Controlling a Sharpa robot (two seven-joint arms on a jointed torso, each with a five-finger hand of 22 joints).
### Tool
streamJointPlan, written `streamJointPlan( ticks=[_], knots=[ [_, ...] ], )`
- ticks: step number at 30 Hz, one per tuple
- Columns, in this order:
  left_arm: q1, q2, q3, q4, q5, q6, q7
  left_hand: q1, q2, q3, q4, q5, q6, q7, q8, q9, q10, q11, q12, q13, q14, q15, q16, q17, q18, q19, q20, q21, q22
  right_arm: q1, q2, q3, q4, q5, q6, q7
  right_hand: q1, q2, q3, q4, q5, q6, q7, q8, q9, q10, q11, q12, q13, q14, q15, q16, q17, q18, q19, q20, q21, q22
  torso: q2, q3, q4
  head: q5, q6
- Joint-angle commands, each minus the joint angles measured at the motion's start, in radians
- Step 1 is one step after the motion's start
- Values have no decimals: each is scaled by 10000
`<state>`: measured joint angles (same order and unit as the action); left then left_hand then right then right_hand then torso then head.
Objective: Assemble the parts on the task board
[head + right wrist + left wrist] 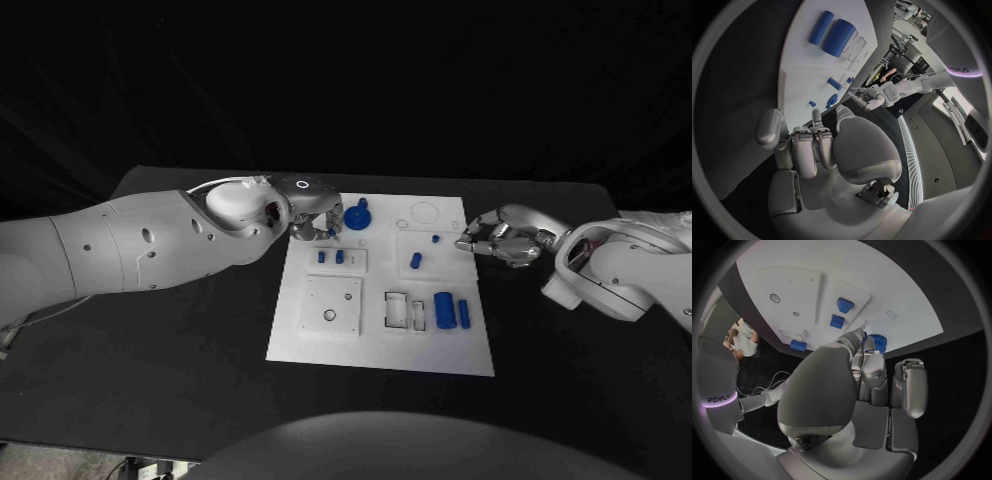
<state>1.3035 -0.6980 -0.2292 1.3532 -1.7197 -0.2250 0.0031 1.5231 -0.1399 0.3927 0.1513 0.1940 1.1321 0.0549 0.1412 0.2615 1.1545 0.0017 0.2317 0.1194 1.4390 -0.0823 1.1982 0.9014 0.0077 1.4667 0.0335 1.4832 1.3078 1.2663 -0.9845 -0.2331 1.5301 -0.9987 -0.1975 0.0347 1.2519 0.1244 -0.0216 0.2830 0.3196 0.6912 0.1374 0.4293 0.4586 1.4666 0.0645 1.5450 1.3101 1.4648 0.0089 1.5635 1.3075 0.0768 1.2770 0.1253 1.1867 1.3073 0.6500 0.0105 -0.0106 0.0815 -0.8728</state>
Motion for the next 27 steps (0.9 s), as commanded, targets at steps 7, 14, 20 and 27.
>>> streamJointPlan(
  ticks=[7, 14, 20, 27],
  knots=[
    [-79, 203, 0, -315, 21, 4, -138, 23, -43, 101, -10, -64, -108, 13, -81, -40, 97, -21, -69, -8, -46, 33, -41, -25, 147, 599, 7, -64, 2330, -22, 6, -1, -1, -23, 91, 41, 7, 33, -13, 39, 18, 22, 7, 12, -19, 564, -34, -55, 2311, 946, 26, -35, 2552, 193, -80, -15, -69, 1338, 0, 3, -3, -30, 2],
    [-117, 342, -2, -485, 27, 55, -121, 30, -41, 109, -12, -65, -117, 16, -91, -45, 106, -19, -73, -8, -49, 33, -47, -35, 149, 595, 7, -73, 2328, -23, 27, -1, -8, -22, 93, 43, 10, 33, -12, 38, 20, 12, 9, 5, -23, 566, -33, -54, 2312, 948, 26, -33, 2553, 193, -80, -15, -71, 1338, 0, 4, 6, -38, 2],
    [-148, 455, -3, -566, 68, 35, -88, 41, -37, 124, -14, -61, -138, 20, -112, -56, 110, -15, -88, -11, -60, 35, -71, -72, 153, 587, 8, -91, 2322, -24, 31, -1, -22, -21, 102, 33, 10, 33, -12, 38, 20, 12, 9, 5, -23, 566, -33, -54, 2312, 948, 26, -33, 2553, 193, -80, -15, -71, 1338, -4, 4, 10, -36, 2],
    [-159, 548, -1, -602, 226, 116, -32, 44, -37, 127, -15, -59, -141, 21, -116, -59, 112, -14, -92, -11, -69, 35, -93, -110, 155, 584, 9, -99, 2320, -25, 57, -1, -35, -21, 121, 16, 10, 33, -12, 38, 20, 12, 9, 5, -23, 566, -33, -54, 2312, 948, 26, -33, 2553, 193, -80, -15, -71, 1338, -1, 5, 6, -70, 2]
  ],
)
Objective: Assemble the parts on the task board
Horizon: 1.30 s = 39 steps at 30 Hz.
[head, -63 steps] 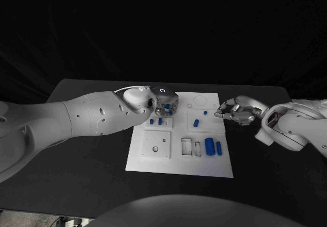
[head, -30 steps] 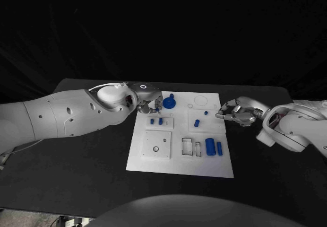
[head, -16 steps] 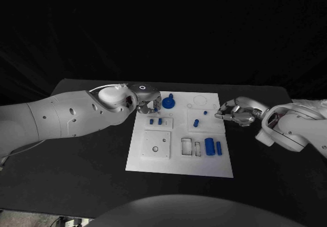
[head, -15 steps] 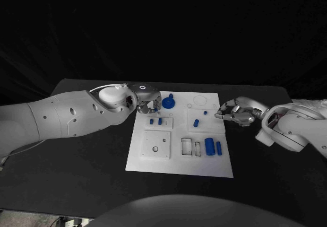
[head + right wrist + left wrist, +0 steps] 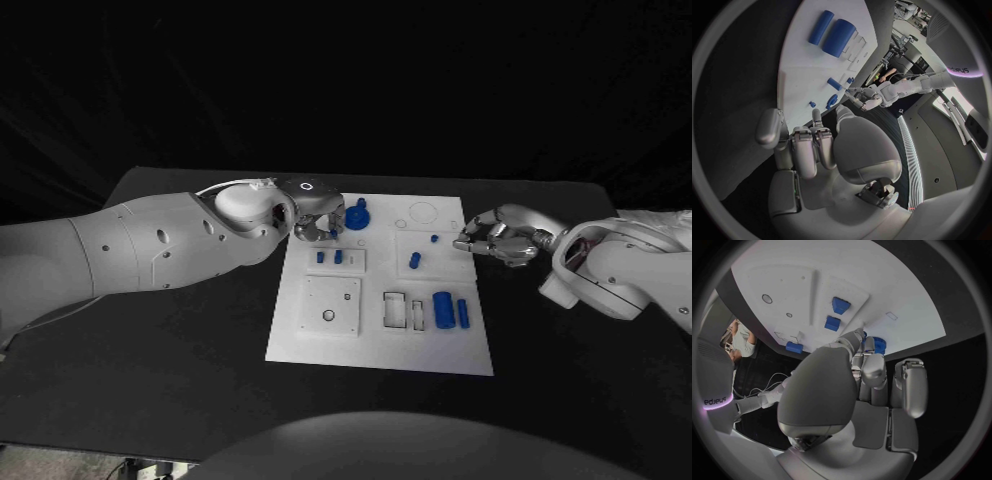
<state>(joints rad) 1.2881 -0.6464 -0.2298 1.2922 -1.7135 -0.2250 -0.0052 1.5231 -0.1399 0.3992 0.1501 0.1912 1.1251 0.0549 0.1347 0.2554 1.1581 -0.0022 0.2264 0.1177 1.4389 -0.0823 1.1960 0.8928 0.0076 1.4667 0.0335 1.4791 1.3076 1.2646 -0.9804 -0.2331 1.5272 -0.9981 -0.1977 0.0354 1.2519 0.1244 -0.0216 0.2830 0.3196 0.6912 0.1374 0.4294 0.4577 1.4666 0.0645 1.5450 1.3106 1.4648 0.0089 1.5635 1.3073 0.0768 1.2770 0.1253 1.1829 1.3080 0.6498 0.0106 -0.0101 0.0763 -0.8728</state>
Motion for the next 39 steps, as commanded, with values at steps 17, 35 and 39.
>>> streamJointPlan(
  ticks=[17, 35, 39],
  knots=[
    [-9, 98, 3, -28, 358, 510, -36, 58, -88, 63, -19, -45, -81, 27, -79, -16, 78, 30, -82, -4, -149, 40, -214, -240, 175, 541, 12, -148, 2295, -11, 57, -1, -24, -26, 126, 9, 14, 44, -5, 38, 25, 10, 10, 0, -18, 561, -31, -58, 2303, 941, 26, -40, 2549, 198, -93, -15, -57, 1326, -1, 2, -1, -20, 2],
    [-57, 232, 1, -241, 362, 1095, -335, 79, -125, 121, -29, -30, -124, 28, -160, -67, -39, 51, -252, -54, -290, 58, -432, -543, 225, 429, 27, -373, 2229, -19, 55, -1, -15, -23, 159, -24, 14, 44, -5, 38, 25, 10, 10, 0, -18, 561, -31, -58, 2303, 941, 26, -40, 2549, 198, -93, -15, -57, 1326, 2, 0, 0, -8, 2],
    [-102, 266, 1, -277, 361, 1116, -326, 83, -118, 133, -29, -19, -125, 25, -167, -72, -49, 52, -268, -58, -300, 60, -447, -563, 227, 422, 28, -386, 2225, -23, 51, -1, -10, -21, 171, -27, 14, 44, -5, 38, 25, 10, 10, 0, -18, 561, -31, -58, 2303, 941, 26, -40, 2549, 198, -93, -15, -57, 1326, 6, 0, -1, 0, 2]
  ],
)
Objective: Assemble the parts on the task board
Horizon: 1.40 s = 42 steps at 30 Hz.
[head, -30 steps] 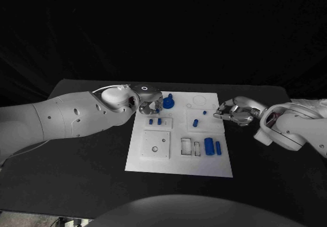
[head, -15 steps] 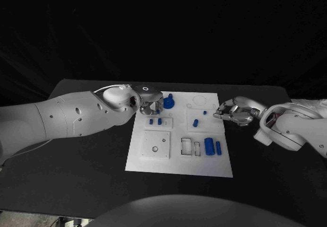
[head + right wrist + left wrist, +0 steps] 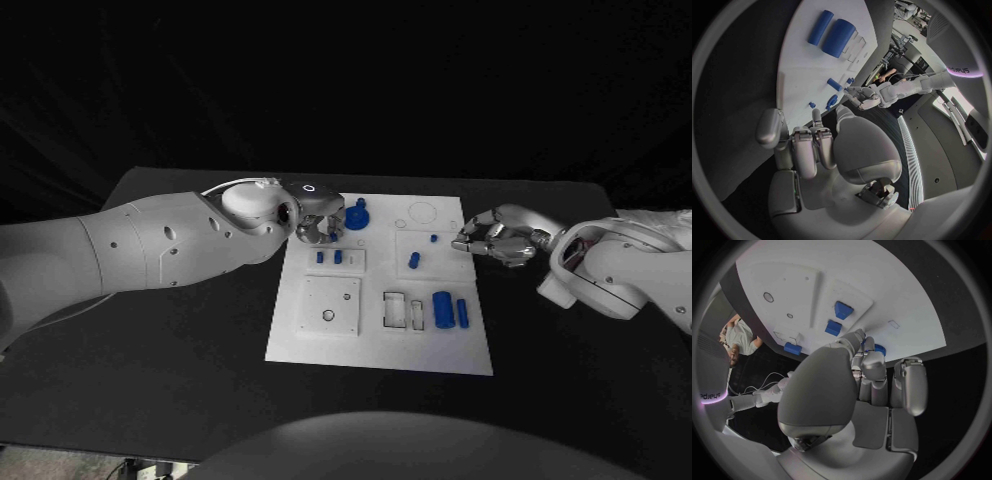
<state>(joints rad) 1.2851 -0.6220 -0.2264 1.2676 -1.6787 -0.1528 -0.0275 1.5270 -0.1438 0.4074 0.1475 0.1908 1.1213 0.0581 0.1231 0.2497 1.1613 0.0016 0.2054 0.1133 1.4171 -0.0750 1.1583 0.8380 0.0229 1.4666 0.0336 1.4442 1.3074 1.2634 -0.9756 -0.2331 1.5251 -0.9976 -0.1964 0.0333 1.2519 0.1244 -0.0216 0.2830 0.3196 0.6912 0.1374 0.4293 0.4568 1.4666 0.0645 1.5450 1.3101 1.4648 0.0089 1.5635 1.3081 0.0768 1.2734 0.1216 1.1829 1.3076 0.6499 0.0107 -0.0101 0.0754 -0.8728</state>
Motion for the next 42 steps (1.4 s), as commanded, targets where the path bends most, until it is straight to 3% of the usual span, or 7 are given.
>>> streamJointPlan(
  ticks=[1, 17, 25, 31, 36, 39, 42],
  knots=[
    [-83, 29, -33, -38, 13, 396, -98, 44, -76, 56, -3, -10, -89, -8, -53, -17, -86, 16, -65, -16, -85, -13, -74, -20, 75, 421, 28, -41, 2226, -12, 1, -1, 12, -25, 161, -8, 14, 44, -5, 38, 25, 10, 9, 0, -10, 561, -31, -58, 2308, 941, 26, -40, 2542, 197, -57, 21, -57, 1330, 7, 0, 0, 7, 2],
    [-137, -4, -33, -47, -80, 434, -153, -434, -616, -102, 398, -788, -2088, -748, -586, -485, -1405, 166, -720, -198, -465, 134, -434, -535, 215, 73, 136, -750, 2030, -44, -22, -1, 3, -23, 119, 17, 18, 47, -2, 36, 25, 11, 12, -4, -14, 557, -26, -62, 2304, 936, 28, -45, 2538, 201, -70, 22, -80, 1324, -3, 1, -1, 34, 2],
    [-138, -269, -28, 126, -154, -1034, 192, -506, -638, -420, 676, -1053, -2689, -914, -580, -606, -1700, 256, -550, -71, -370, 176, -166, -205, 191, 145, 200, -651, 2071, -47, -55, -1, 6, -23, -250, 263, 147, -62, 2, -20, 42, 49, 15, -1, -24, 266, -18, -267, 2116, 727, 40, -248, 2388, 278, -313, 23, -437, 1212, -14, -14, -1, 26, 2],
    [-126, -657, -19, 444, -110, -2336, 453, -299, -584, -595, 811, -964, -3112, -1041, -556, -692, -2096, 362, -441, -2, -370, 261, -37, -54, 211, 103, 265, -765, 2045, -29, -185, 2, 92, -8, -1005, 692, 954, -525, 126, -120, 65, 294, -56, 11, -71, -2976, -48, -3778, -806, -1360, -95, -2978, 282, 656, -1389, -50, -2688, 368, -20, -11, 13, 53, 2],
    [-42, -1132, -11, 870, -75, -2695, 549, -213, -552, -655, 921, -983, -2787, -946, -320, -635, -2228, 333, -275, 53, -369, 257, 23, -3, 211, 113, 282, -762, 2049, 110, -301, 4, 299, -10, -1482, 960, 1666, -816, 338, -221, 196, -279, 17, -321, -222, -5966, -59, -7917, -3978, -1516, -78, -3518, -345, 680, -1299, -95, -3146, 181, -18, -30, 3, 45, 2],
    [27, -1489, -6, 1157, -60, -2945, 713, -186, -598, -675, 1005, -981, -2441, -1040, -128, -587, -2252, 278, -128, 98, -376, 232, 44, 7, 212, 119, 272, -760, 2051, 285, -363, 5, 461, -155, -1603, 990, 2135, -1044, 671, -211, 949, -1199, -102, -954, -690, -7630, 464, -9881, -5216, -1457, 306, -3419, -346, 552, -1231, 149, -3209, 187, -12, -26, 10, -57, 2],
    [85, -1854, -5, 1435, -53, -3149, 718, -246, -713, -644, 1196, -1197, -2121, -1201, -31, -586, -2258, 185, 20, 131, -346, 185, 105, 75, 210, 133, 240, -748, 2056, 539, -370, 6, 574, -421, -1641, 912, 2470, -1256, 817, -411, 1086, -1396, -234, -1113, -930, -8163, 666, -10572, -5838, -1486, 437, -3370, -371, 579, -1185, 259, -3188, 235, -29, -34, 14, -123, 2]
  ],
)
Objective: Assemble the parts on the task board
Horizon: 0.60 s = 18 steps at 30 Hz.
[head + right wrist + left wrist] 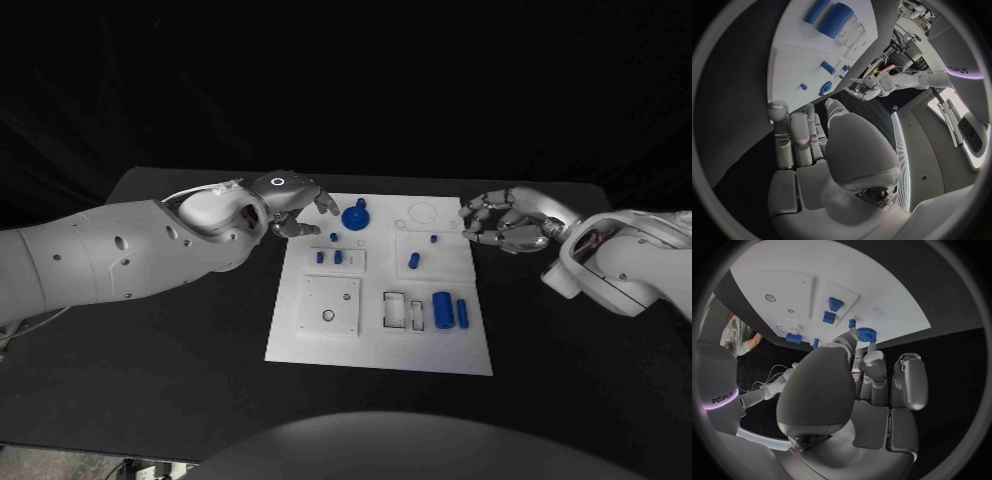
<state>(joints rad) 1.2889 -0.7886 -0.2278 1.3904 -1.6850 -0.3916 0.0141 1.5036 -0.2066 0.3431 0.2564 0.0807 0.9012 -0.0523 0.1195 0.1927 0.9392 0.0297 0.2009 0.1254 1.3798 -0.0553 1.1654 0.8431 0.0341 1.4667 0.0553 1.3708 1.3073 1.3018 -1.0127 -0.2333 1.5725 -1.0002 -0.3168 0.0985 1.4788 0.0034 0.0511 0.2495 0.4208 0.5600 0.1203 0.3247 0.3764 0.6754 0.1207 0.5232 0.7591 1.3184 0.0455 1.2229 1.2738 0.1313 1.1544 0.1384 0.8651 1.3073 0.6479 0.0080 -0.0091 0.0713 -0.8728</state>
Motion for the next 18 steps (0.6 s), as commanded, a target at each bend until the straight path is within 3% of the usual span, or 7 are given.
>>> streamJointPlan(
  ticks=[1, 4, 6, 9, 12, 15, 18],
  knots=[
    [64, -331, 8, 321, 16, -793, 218, -48, -135, -10, 186, -110, -37, -155, -89, -69, -114, -97, 90, 10, 9, -13, 14, -12, 104, 121, 17, -43, 2050, 272, 5, 9, 146, -561, -405, 189, 283, -88, 128, -134, 111, -54, -92, -63, -170, -330, 128, -453, -446, -40, 59, 36, -48, 45, 29, 106, 21, 262, -16, -14, 9, -101, 2],
    [96, -740, 2, 634, 44, -907, -89, -58, -184, -28, 279, -108, -392, -102, -338, -205, -531, -14, 77, -11, -114, 1, -98, -179, 120, 75, 16, -139, 2026, 671, 64, 11, 296, -1237, -199, -128, 478, -207, 273, -287, 439, 135, -149, -24, -322, -457, 141, -648, -778, 6, -18, 148, -40, 36, 242, 100, 338, 428, -20, -15, 23, -164, 2],
    [106, -956, -2, 774, 87, -1091, -185, -8, -172, -11, 284, -90, -459, -100, -402, -249, -773, 16, 98, -12, -148, 16, -102, -185, 124, 59, 23, -169, 2020, 898, 147, 13, 369, -1785, -6, -367, 597, -290, 414, -388, 676, 411, -163, 75, -380, -388, 114, -709, -980, 54, -73, 219, -38, 11, 383, 62, 541, 537, -17, 6, 19, -204, 2],
    [115, -1257, -6, 949, 367, -1591, -209, 67, -153, 16, 284, -60, -476, -108, -435, -279, -968, 35, 142, -10, -140, 25, -61, -130, 118, 69, 31, -147, 2028, 1155, 423, 16, 363, -2945, 302, -737, 814, -486, 909, -582, 272, 721, -272, 93, -515, -266, 49, -885, -1390, 70, -169, 229, -123, -21, 524, -30, 725, 674, -26, -8, 21, -268, 2],
    [122, -1432, -7, 1024, 1061, -2250, 83, 91, -134, 24, 309, -17, -396, -41, -417, -289, -1186, 73, 197, -14, -127, 40, -17, -75, 112, 82, 40, -121, 2036, 1255, 806, 16, 197, -4140, 731, -1062, 855, -728, 1376, -716, 194, 1130, -399, 116, -548, -199, -35, -1018, -1695, -9, -245, 128, -278, -15, 519, -97, 709, 739, -30, -17, 42, -341, 2],
    [125, -1500, -9, 1031, 1900, -2851, 539, -19, -67, 10, 349, 72, -241, 93, -367, -286, -1335, 112, 313, -4, -114, 64, 21, -34, 104, 98, 56, -89, 2046, 1250, 1146, 15, 13, -5112, 1217, -1380, 625, -931, 1578, -712, -206, 1348, -440, 96, -545, -180, -91, -1059, -1877, -109, -259, -6, -455, 12, 437, -148, 545, 737, -26, -10, 53, -357, 2],
    [127, -1499, -14, 1027, 3083, -3638, 1223, -178, 103, 167, 343, 468, 409, 540, -117, -225, -701, 113, 935, 145, 329, 44, 507, 682, 78, 205, 34, 81, 2088, 1131, 1591, 15, -281, -6337, 1817, -1797, 131, -1169, 1535, -605, -573, 1602, -434, 110, -486, -228, -205, -1025, -1983, -195, -279, -121, -625, 37, 354, -188, 311, 694, -21, -11, 26, -349, 2]
  ],
)
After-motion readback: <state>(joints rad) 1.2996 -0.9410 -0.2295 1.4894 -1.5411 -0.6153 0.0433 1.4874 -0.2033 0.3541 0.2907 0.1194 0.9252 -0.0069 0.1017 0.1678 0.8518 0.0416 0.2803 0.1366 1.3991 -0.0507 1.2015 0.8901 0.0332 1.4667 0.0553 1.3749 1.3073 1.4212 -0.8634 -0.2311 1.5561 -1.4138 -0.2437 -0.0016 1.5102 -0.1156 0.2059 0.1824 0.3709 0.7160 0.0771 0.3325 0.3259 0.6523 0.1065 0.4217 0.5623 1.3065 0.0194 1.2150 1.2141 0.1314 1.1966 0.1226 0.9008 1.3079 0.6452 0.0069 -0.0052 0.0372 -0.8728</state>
